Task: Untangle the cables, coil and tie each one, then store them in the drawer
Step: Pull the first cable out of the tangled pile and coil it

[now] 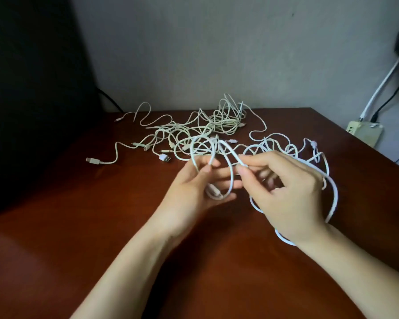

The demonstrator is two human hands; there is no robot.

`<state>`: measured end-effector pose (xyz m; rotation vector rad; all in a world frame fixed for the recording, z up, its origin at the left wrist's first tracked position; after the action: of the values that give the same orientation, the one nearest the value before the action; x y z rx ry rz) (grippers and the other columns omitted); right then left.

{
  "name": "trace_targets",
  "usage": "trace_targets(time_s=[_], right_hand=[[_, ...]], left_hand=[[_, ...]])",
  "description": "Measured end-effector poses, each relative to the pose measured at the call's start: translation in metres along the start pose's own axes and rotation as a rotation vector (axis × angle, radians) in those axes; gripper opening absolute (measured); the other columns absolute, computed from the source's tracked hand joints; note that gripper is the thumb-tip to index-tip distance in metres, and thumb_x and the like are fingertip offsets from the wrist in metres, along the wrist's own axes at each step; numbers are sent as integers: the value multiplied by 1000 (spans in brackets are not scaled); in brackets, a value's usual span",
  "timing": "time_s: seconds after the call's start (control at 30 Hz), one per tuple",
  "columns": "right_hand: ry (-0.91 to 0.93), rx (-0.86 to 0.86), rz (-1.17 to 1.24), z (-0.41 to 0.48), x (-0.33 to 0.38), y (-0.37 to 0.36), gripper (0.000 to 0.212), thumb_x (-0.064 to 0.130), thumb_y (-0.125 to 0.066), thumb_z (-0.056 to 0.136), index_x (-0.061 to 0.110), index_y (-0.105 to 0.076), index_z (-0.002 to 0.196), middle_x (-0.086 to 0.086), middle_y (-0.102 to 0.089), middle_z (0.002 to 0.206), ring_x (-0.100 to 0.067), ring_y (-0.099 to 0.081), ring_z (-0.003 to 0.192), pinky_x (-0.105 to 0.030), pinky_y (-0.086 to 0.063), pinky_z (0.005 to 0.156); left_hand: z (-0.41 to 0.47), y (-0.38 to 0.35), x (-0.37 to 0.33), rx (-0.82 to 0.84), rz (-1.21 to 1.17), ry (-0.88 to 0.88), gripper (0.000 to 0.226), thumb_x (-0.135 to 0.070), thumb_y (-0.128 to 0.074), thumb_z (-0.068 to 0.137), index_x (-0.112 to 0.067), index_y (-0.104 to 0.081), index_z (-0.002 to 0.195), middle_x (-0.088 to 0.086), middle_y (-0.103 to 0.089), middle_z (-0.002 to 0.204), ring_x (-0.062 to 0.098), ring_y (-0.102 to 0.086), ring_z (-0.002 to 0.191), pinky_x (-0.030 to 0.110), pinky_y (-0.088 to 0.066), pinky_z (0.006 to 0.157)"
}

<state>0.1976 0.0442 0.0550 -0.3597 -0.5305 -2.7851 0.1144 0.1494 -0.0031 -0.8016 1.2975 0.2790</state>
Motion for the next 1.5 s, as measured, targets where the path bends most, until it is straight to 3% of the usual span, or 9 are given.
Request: trace_targets(time_s=[0.13, 0.27, 0.47, 0.53, 0.67, 0.9, 1.17, 1.37, 1.5], right_hand=[[-15, 25, 21, -4, 0, -5, 6, 10, -72, 81, 6, -74, 85, 5, -66, 71, -6, -50, 59, -7, -40, 58], [-32, 48, 57, -7, 0, -8, 12, 17, -69, 84, 8, -74, 87, 2, -68, 72, -7, -52, 60, -7, -40, 60], [17, 140, 94, -10, 8, -18, 19, 17, -65, 85, 4, -74, 96, -1, -69, 76, -5, -56, 69, -7, -43, 67], [11, 221, 136, -10, 8, -22, 26, 12, -57, 88, 4, -70, 109, 0, -68, 85, 3, -54, 75, -4, -39, 74], [6, 367, 230, -13, 8, -34, 33, 8, -50, 92, 1, -62, 122, -3, -57, 100, -1, -54, 87, -14, -43, 77], [-13, 530, 295, -25, 12, -47, 39, 8, -47, 94, 9, -55, 132, 2, -48, 124, -8, -47, 126, -17, -37, 103], [-158, 211, 738, 2, 16, -11, 43, 8, -46, 92, 18, -41, 133, -7, -47, 128, -19, -54, 123, -28, -51, 89], [-300, 138, 319, 13, -19, -1, 35, 33, -48, 91, 29, -49, 126, 5, -58, 125, -5, -53, 121, -24, -42, 100], [-439, 269, 328, 1, -28, -16, 26, 47, -42, 89, 41, -55, 111, 15, -68, 91, -2, -66, 88, -17, -47, 84]], left_hand=[[-1, -7, 9, 25, 37, -40, 25, -8, -38, 99, -5, -50, 121, 25, -61, 119, 44, -56, 116, 60, -41, 101], [-3, -12, 9, 89, 22, -51, 49, 0, -39, 88, -17, -44, 134, 12, -62, 116, 40, -53, 121, 61, -36, 105], [-9, -20, 10, 173, 25, -19, 57, 2, -40, 68, -26, -64, 111, 10, -70, 105, 24, -65, 106, 47, -47, 100], [-8, -20, 6, 163, -71, 0, 54, 1, -42, 59, -21, -63, 103, 10, -68, 91, 20, -67, 90, 35, -53, 86], [-5, -19, -4, 140, -187, -11, 21, -20, -61, 75, -15, -61, 95, 8, -66, 88, 16, -64, 84, 23, -54, 69], [1, 12, -7, -113, -91, -76, 36, -28, -34, 101, -10, -61, 116, 10, -63, 94, 20, -62, 85, 36, -49, 84], [3, 48, -27, -354, -86, -206, 33, -23, -31, 104, -11, -59, 115, 0, -64, 81, 8, -57, 64, 23, -42, 59], [2, 34, -30, -221, -84, -207, 34, -21, -31, 103, -10, -61, 115, 1, -63, 83, 10, -55, 65, 23, -44, 58], [0, 21, -30, -113, -60, -194, 32, -26, -39, 94, -10, -63, 110, 3, -65, 84, 16, -61, 69, 27, -49, 66]])
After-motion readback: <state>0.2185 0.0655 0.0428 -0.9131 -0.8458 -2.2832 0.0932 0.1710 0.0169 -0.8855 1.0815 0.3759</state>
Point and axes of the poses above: each hand's wrist, its own z-axis towards the middle knuckle, its own y-axis out of the back of the hand, x = y × z, the point moved 7 cm from there along z, towards the middle knuckle
